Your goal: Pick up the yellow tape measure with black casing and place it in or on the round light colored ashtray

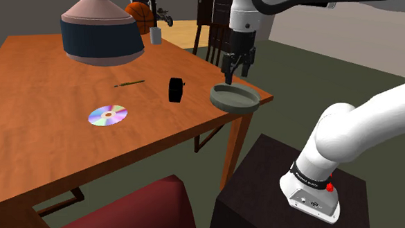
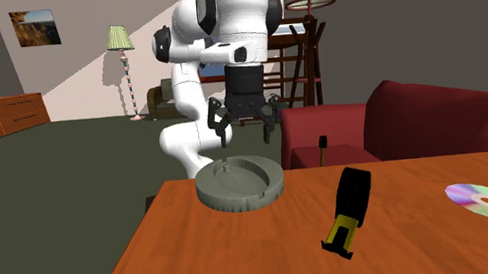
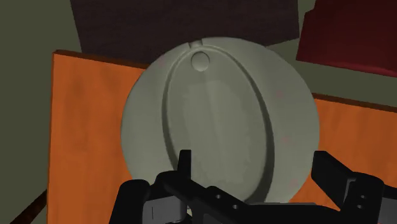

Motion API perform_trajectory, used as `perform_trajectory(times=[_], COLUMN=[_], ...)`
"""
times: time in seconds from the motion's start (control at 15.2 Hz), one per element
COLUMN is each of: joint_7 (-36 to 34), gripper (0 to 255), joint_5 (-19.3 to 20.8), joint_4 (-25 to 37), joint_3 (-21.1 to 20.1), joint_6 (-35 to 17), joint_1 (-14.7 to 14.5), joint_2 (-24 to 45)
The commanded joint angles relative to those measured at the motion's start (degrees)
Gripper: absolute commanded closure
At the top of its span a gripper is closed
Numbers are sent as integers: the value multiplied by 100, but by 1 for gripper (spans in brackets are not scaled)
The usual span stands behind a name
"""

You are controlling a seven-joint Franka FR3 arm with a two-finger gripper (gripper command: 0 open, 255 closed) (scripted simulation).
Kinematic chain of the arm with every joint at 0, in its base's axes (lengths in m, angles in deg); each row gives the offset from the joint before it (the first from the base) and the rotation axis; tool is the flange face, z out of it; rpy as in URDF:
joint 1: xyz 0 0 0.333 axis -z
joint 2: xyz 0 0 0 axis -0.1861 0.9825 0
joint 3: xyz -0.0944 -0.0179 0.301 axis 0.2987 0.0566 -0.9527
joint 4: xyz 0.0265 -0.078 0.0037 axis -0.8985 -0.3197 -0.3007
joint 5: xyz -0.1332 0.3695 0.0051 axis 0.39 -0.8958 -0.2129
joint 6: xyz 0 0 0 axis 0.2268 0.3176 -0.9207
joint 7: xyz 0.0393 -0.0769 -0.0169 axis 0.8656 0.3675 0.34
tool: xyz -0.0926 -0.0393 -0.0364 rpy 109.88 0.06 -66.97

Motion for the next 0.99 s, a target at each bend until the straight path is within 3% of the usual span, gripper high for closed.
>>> perform_trajectory(times=[0.0, 0.46, 0.92], joint_7=[-569, -2475, -4455], gripper=[0, 0, 0], joint_5=[-69, 141, 993], joint_4=[201, 1265, 2829], joint_3=[-273, -1108, -1727], joint_6=[-215, -738, -804], joint_1=[60, 345, 513], joint_2=[307, 1611, 3213])
